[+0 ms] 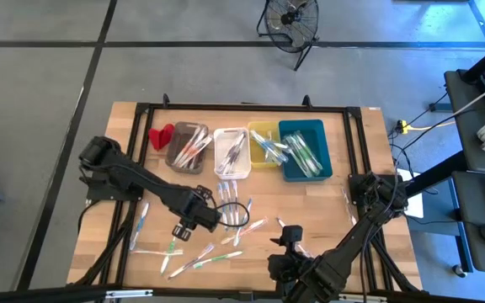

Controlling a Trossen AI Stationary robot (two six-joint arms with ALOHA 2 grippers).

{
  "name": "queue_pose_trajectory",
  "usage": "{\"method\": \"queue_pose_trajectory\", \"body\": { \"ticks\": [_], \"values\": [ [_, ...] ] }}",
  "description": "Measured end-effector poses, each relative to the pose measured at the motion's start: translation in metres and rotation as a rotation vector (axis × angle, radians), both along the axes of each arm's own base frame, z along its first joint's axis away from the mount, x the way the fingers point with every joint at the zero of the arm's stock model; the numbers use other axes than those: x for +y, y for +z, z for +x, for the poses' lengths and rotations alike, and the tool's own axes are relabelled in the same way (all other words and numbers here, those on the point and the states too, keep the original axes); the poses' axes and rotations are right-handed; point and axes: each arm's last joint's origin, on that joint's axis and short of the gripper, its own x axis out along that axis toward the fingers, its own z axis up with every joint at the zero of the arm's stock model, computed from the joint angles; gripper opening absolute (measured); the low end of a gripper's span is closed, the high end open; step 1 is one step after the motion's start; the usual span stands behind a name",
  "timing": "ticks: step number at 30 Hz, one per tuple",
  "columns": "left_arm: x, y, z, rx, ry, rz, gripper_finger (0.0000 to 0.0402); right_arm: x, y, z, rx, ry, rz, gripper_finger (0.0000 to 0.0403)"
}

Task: Pick & Place Toothbrushes
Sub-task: Put the blue toothbrush into the yellow bin

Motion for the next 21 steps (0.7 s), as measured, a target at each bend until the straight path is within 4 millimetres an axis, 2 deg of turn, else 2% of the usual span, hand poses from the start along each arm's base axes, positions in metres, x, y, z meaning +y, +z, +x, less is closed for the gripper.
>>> {"method": "queue_pose_trajectory", "body": {
  "ticks": [9,21],
  "values": [
    [0.008,-0.026,0.011,0.085,-0.013,0.036,0.0144,-0.001,0.000,0.002,-0.002,-0.004,0.002,0.0287],
    [0.008,-0.032,0.016,0.061,-0.009,0.046,0.0169,-0.001,0.000,0.002,-0.005,-0.004,0.005,0.0271]
  ]
}}
